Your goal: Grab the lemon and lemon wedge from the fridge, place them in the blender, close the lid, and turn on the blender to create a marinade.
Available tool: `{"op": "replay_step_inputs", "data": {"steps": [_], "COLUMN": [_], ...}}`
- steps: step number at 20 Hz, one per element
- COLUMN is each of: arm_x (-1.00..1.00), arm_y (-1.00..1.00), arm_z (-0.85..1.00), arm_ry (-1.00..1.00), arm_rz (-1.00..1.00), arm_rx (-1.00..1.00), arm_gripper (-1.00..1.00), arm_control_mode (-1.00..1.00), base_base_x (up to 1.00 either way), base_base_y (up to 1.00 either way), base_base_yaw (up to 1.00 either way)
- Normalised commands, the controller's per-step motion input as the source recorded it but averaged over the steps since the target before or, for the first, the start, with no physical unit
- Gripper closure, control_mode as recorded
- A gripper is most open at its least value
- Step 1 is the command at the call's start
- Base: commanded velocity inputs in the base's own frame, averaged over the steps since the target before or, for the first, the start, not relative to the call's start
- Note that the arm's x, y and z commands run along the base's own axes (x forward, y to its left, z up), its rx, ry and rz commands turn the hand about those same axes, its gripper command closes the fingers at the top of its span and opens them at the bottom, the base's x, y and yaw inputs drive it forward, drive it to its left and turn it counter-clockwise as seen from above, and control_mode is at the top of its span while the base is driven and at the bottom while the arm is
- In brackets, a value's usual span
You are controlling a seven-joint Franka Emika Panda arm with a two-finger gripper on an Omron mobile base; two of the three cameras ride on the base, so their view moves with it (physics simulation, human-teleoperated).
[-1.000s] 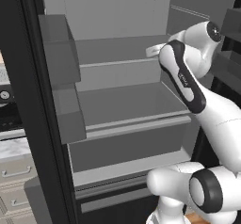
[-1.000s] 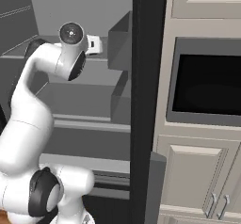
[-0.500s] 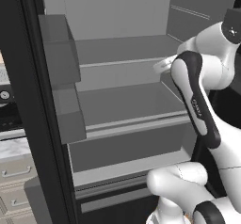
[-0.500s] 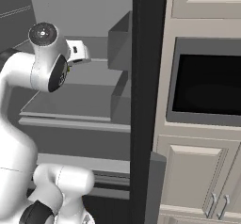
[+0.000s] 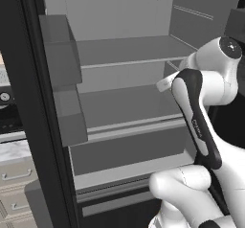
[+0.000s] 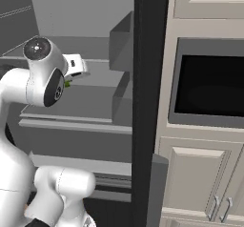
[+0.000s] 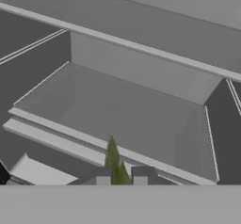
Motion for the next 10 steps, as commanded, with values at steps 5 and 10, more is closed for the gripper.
{"op": "replay_step_inputs", "data": {"steps": [5, 10], "arm_x": [0.0, 0.0], "arm_y": [-0.05, 0.0], "arm_z": [-0.03, 0.0], "arm_ry": [0.0, 0.0], "arm_rz": [0.0, 0.0], "arm_rx": [0.0, 0.0], "arm_gripper": [1.0, 1.0], "arm_control_mode": [1.0, 1.0], "base_base_x": [0.0, -0.16], "base_base_y": [0.0, -0.06], "base_base_yaw": [0.0, 0.01]}}
